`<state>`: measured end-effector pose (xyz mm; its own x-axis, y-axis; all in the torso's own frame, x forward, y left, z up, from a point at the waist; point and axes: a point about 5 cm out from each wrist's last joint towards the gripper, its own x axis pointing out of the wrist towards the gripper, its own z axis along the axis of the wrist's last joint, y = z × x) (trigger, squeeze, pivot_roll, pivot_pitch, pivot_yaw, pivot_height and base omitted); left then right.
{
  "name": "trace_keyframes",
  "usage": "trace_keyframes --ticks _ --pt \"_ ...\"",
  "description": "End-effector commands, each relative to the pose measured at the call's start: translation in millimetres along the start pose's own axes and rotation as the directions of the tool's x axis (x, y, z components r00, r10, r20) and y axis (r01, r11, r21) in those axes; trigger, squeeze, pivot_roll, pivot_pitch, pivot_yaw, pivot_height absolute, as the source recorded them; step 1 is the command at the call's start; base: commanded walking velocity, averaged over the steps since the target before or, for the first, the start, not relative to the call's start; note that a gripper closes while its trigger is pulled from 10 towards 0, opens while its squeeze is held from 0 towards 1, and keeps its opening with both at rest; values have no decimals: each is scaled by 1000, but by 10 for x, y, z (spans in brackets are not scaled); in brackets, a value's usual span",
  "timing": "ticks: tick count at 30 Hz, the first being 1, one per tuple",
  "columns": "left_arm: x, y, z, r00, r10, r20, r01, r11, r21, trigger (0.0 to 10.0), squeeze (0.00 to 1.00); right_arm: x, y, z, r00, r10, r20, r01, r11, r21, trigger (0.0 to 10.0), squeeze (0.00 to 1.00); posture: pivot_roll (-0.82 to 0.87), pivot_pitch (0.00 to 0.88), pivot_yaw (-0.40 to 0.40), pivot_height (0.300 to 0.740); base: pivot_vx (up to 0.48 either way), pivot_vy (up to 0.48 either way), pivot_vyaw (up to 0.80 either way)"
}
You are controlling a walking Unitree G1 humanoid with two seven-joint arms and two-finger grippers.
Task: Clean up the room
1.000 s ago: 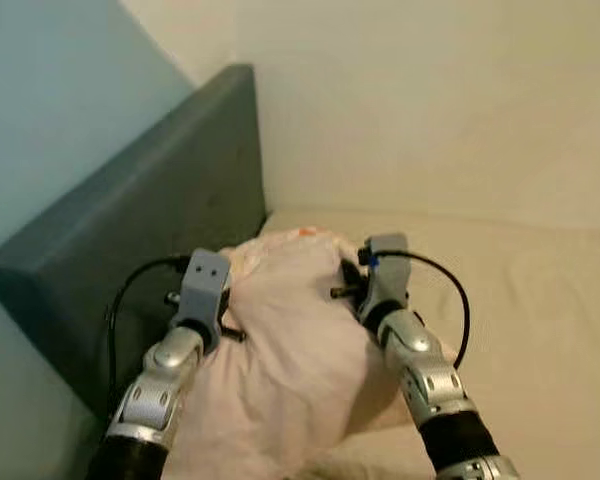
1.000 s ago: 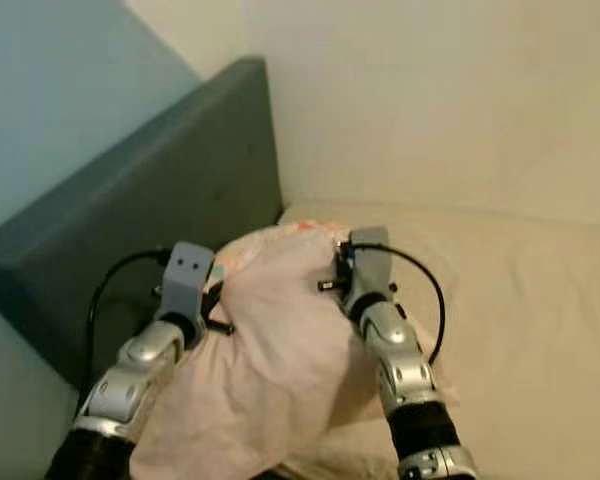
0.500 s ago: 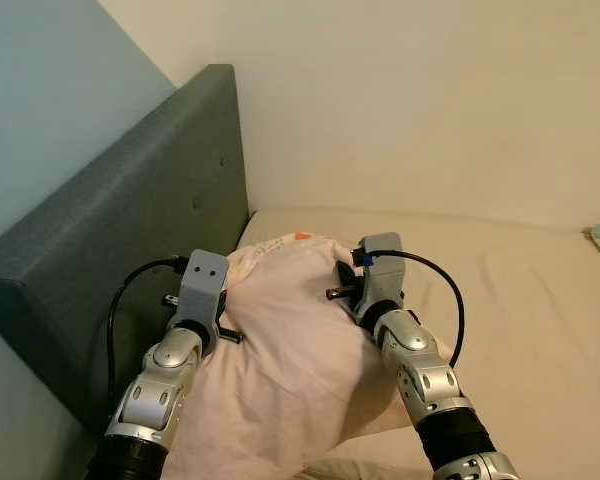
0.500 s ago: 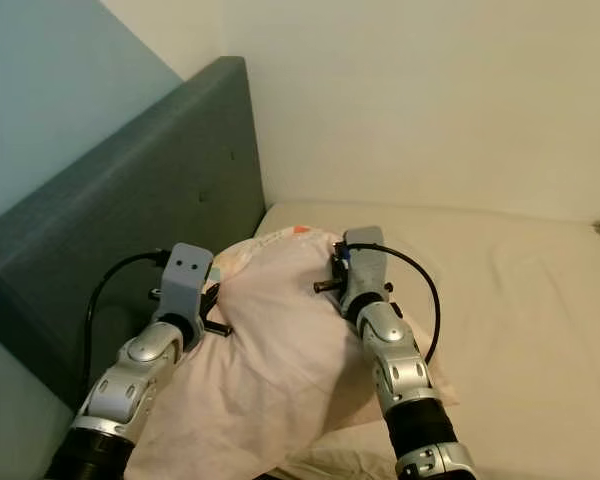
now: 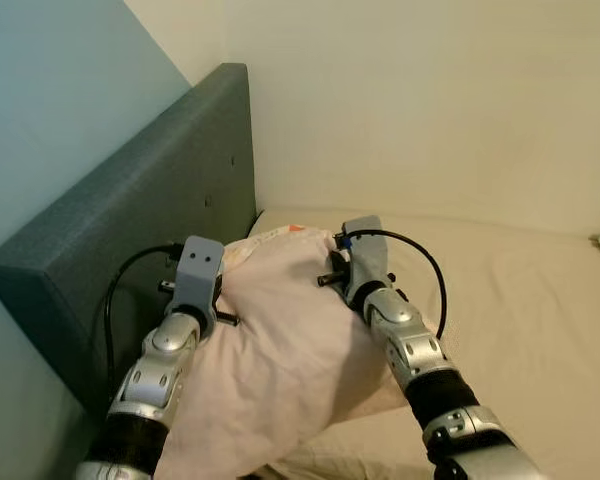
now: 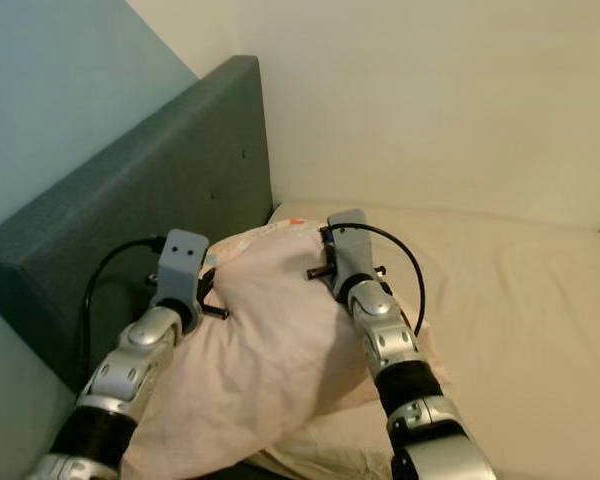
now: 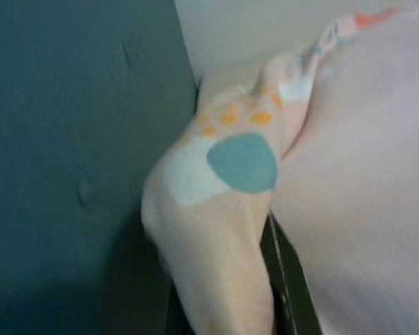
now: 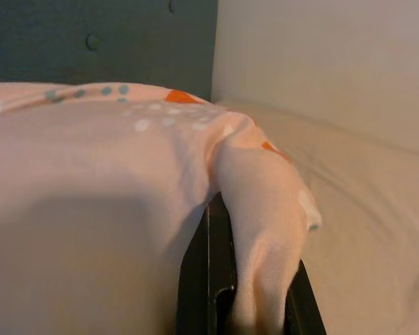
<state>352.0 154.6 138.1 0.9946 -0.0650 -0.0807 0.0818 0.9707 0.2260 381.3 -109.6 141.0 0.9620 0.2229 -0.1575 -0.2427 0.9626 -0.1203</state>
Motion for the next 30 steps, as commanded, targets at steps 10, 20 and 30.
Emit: trace_keyframes --ticks 10,20,30 --pt "136 582 391 978 125 164 -150 977 149 10000 0 81 -132 236 993 -68 94 66 998 24 10000 0 -33 18 -28 716 0 0 0" --pt "107 337 82 995 9 104 -24 989 148 10000 0 53 -108 27 994 -87 63 87 996 1 10000 0 -57 30 -15 716 0 0 0" --pt "-4 207 -159 998 -9 60 4 997 82 10000 0 -25 -123 -219 994 -105 -2 105 994 12 10000 0 -81 35 -12 716 0 0 0"
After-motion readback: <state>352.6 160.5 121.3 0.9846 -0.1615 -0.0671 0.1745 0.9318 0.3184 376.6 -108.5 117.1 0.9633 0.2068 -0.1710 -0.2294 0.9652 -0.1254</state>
